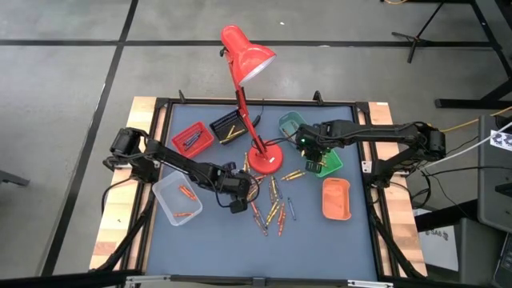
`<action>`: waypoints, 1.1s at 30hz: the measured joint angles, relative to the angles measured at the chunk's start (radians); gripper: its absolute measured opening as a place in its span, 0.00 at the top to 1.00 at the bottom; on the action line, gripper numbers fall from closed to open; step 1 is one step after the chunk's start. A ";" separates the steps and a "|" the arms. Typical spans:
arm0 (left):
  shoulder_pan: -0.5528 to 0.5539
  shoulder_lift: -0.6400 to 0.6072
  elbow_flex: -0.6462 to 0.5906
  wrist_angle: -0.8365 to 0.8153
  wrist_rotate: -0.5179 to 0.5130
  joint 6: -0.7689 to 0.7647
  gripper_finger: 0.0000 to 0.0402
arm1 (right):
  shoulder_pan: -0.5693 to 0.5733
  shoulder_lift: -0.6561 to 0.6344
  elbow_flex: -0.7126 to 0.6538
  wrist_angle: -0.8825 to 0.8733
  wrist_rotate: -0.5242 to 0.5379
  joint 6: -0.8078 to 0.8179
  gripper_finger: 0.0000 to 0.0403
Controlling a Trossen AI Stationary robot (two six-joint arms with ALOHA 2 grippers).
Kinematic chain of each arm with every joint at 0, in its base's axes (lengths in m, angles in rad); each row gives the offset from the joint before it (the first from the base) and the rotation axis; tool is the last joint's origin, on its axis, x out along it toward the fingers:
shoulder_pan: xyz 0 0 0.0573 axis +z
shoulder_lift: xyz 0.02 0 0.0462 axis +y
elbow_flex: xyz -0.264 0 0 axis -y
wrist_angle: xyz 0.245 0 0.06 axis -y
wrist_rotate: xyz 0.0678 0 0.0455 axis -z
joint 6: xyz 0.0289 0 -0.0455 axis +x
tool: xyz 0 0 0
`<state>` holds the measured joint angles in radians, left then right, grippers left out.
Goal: Sort crayons
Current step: Put the brown crayon into the top right blue bin
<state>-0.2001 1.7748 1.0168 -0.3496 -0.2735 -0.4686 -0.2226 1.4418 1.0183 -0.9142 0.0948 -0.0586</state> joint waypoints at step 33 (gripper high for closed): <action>0.000 0.056 0.000 0.002 -0.028 0.000 0.94 | 0.000 -0.001 -0.001 0.000 0.001 -0.002 0.70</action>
<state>-0.2004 1.8309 1.0168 -0.3473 -0.3012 -0.4686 -0.2230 1.4410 1.0176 -0.9138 0.0956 -0.0603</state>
